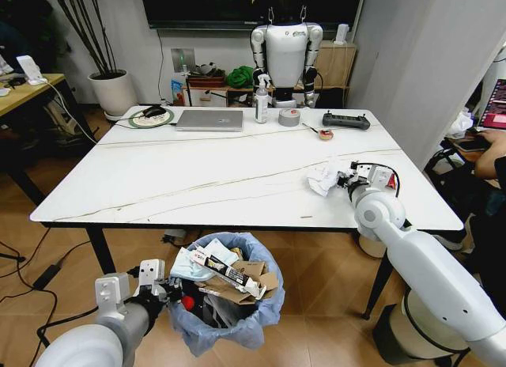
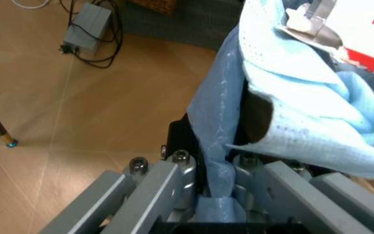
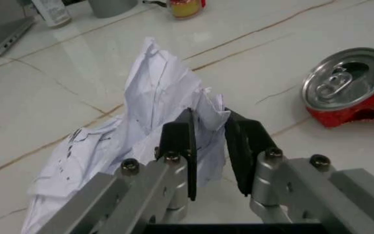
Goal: Pick up the trash bin and place the trash from the table into it.
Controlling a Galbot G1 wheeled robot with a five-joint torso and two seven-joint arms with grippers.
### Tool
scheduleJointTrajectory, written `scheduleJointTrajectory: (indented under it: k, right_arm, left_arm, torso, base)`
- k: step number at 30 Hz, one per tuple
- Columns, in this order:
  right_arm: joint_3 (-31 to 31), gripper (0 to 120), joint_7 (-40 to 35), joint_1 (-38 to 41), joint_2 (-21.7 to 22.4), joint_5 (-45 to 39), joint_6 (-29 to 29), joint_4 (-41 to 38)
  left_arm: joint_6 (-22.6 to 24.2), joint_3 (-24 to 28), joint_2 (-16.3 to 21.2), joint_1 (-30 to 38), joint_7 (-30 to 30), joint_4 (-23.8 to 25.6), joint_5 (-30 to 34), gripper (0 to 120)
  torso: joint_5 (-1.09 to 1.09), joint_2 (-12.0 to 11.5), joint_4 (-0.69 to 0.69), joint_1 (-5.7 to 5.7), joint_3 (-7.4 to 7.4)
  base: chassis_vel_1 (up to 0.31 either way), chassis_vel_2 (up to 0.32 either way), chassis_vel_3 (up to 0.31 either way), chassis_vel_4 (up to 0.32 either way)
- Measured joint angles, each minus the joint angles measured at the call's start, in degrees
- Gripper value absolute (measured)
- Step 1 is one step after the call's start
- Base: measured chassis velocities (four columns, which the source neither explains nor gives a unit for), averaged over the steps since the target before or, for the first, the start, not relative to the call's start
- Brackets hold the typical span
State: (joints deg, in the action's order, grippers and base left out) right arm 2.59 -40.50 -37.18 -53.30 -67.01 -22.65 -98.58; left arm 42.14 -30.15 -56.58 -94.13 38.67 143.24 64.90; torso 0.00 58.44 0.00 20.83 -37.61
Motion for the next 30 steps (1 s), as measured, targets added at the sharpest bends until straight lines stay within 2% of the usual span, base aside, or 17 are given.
scheduleJointTrajectory:
  k: [2,3,4,18,21,27,28,30]
  right_arm:
    - [0.0,10,0.0,0.0,0.1,-0.1,0.0,-0.5]
    - [0.1,1,0.0,-0.1,0.3,-0.5,0.2,-2.4]
    - [0.1,0,0.0,-0.2,0.5,-0.7,0.2,-3.4]
    - [0.0,0,1.4,-0.7,4.1,-2.5,0.2,-18.1]
    - [0.9,0,3.6,-1.1,5.5,-3.1,0.2,-21.6]
    - [2.9,0,14.0,-2.7,11.8,-8.5,1.5,-33.6]
    - [2.9,0,14.0,-2.7,11.8,-8.5,1.5,-33.6]
    - [2.5,0,18.8,-4.0,13.6,-8.6,1.7,-36.2]
  left_arm:
    - [0.0,0.0,0.0,0.0,0.0,0.0,0.0,2]
    - [0.0,0.0,-0.1,0.0,0.1,0.0,0.0,2]
    - [0.0,0.0,-0.1,0.1,0.1,0.0,0.0,2]
    - [0.0,0.1,-0.2,0.3,0.2,0.0,0.0,2]
    - [0.0,0.0,-0.3,0.2,0.2,0.0,0.0,2]
    - [0.0,0.1,-0.4,0.6,0.2,0.0,0.2,2]
    - [0.0,0.1,-0.4,0.6,0.2,0.0,0.2,2]
    - [0.0,0.1,-0.4,0.6,0.2,0.0,0.2,2]
  torso:
    - [0.00,0.0,0.00,0.00,0.00]
    - [0.01,0.0,0.00,0.00,0.00]
    - [0.00,0.0,0.00,0.00,0.00]
    - [0.01,0.0,0.00,-0.01,0.00]
    - [0.00,0.0,0.00,-0.01,0.00]
    - [-0.01,0.0,-0.01,-0.01,0.01]
    - [-0.01,0.0,-0.01,-0.01,0.01]
    - [0.00,0.0,-0.01,-0.01,0.01]
  base:
    - [0.000,0.000,0.000,0.000]
    - [0.000,0.000,0.000,0.000]
    - [0.000,0.000,0.000,0.000]
    - [0.000,0.000,0.000,0.000]
    - [0.000,0.000,0.000,0.000]
    - [0.000,0.000,0.000,0.000]
    - [0.000,0.000,0.000,0.000]
    - [0.000,0.000,0.000,0.000]
